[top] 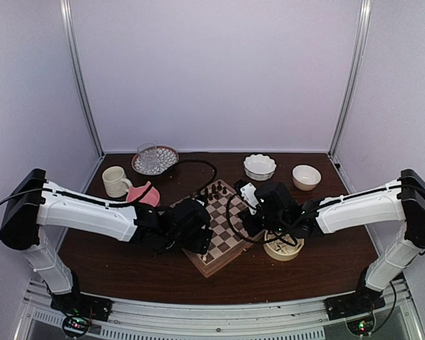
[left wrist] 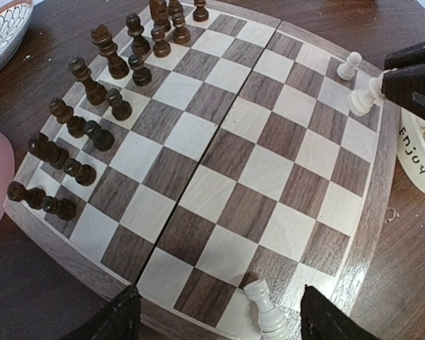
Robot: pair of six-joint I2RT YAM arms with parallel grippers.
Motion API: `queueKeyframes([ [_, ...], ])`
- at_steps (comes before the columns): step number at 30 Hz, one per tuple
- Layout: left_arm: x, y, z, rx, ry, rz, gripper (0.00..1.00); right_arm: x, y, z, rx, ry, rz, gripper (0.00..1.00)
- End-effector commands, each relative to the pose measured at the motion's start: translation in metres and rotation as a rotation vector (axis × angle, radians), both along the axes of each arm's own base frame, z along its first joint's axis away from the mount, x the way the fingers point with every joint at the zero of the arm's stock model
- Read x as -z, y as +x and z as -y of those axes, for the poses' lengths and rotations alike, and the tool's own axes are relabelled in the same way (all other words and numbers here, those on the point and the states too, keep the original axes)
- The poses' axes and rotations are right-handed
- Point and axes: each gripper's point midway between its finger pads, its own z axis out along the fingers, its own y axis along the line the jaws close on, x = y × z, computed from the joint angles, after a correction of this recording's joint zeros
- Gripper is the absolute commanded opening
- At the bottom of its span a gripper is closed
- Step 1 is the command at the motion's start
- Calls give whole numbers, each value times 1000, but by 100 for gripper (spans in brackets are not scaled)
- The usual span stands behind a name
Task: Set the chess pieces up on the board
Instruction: Pick up the bishop at f2.
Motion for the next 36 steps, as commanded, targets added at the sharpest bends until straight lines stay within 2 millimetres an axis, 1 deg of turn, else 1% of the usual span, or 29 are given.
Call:
queueKeyframes([
  [1,-2,1,7,-42,-6,20,76,-13,6,7,39,22,37,6],
  [4,-4,-2,9,-39,-2,36,73,-13,6,8,43,20,39,6],
  [7,-3,-5,12,-34,0,36,72,-12,7,8,46,17,42,6],
  [12,8,-6,13,-45,11,11,68,-13,8,9,51,14,46,6],
  [20,23,-9,15,-51,45,-24,66,-13,8,10,55,11,48,6],
  [22,26,-10,17,-46,53,-33,63,-13,8,10,55,11,49,6],
  [26,30,-12,19,-46,67,-41,60,-14,9,10,55,12,50,6],
  [30,34,-14,21,-47,69,-52,48,-14,9,11,57,10,51,6],
  [31,35,-14,20,-48,71,-54,46,-14,9,11,57,9,51,6],
  [36,39,-15,21,-52,77,-63,44,-14,9,11,59,10,52,6],
])
